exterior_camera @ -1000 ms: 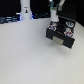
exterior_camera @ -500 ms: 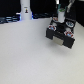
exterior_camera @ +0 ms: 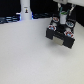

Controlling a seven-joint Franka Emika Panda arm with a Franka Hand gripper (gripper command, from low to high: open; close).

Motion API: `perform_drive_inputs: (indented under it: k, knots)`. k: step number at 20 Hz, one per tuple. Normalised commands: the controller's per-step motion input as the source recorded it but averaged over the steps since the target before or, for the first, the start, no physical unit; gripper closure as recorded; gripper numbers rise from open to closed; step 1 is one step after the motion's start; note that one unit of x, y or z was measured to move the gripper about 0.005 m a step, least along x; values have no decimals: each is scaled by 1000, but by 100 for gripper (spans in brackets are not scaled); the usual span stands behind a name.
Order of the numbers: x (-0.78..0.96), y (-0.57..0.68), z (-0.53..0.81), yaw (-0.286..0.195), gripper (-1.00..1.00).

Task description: Open the kcup holder, insert the kcup into the holder, and close the kcup holder

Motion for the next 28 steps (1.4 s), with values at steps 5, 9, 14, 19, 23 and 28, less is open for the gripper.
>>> perform_drive_inputs:
  k: [5, 9, 14, 19, 23, 28]
  knots:
    - [3, -24, -142, -13, 100]
    - [124, 35, -118, -43, 100]
    - [395, 116, -34, -70, 100]
    - [322, 59, -166, -44, 100]
    - [132, 101, -18, 3, -100]
    - [131, 143, 214, 58, -100]
